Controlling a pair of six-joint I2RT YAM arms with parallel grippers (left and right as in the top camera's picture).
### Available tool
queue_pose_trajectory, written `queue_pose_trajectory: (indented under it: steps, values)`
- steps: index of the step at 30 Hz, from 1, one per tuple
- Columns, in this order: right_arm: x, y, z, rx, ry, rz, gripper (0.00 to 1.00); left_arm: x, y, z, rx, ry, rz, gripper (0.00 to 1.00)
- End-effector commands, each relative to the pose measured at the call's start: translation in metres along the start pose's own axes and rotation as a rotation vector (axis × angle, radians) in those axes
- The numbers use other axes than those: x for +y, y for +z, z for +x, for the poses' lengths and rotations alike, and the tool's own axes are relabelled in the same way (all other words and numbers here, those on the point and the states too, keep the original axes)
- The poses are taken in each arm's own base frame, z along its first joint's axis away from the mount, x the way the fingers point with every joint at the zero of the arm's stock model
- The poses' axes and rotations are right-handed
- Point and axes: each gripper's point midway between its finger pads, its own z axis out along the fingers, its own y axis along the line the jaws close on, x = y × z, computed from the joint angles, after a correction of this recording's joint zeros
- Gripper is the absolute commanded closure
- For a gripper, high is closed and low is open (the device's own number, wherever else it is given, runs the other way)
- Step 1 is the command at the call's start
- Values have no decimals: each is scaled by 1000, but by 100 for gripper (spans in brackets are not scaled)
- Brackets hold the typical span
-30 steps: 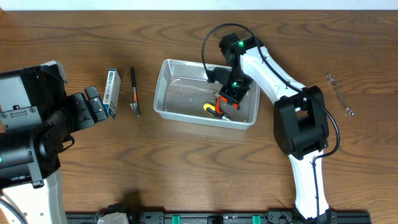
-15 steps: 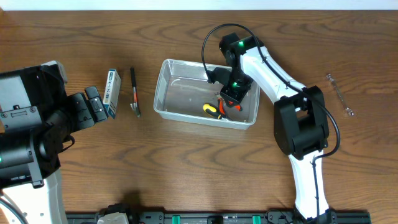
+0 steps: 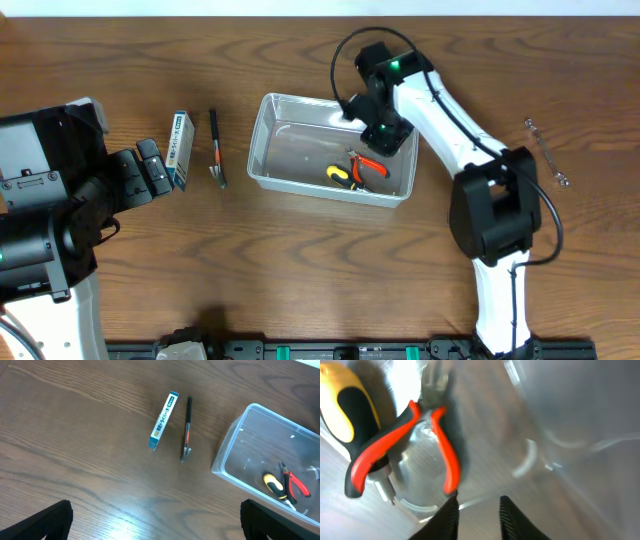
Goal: Pack container
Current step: 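Open the right gripper to release the pliers in the container, then raise the right gripper out of the container and withdraw right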
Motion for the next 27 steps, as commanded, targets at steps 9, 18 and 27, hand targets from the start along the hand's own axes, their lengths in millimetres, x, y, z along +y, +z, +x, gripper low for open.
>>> queue_pose_trajectory:
  steps: [9, 18, 27]
  values:
    - [-24, -23, 10, 13, 58, 138, 82, -1, -5, -4, -14, 27, 8, 2]
    - [-45, -23, 24, 37, 116, 169, 81, -1, -5, -4, -15, 28, 8, 2]
    - [-64, -23, 32, 30, 163, 182, 80, -1, -5, -4, -15, 28, 8, 2]
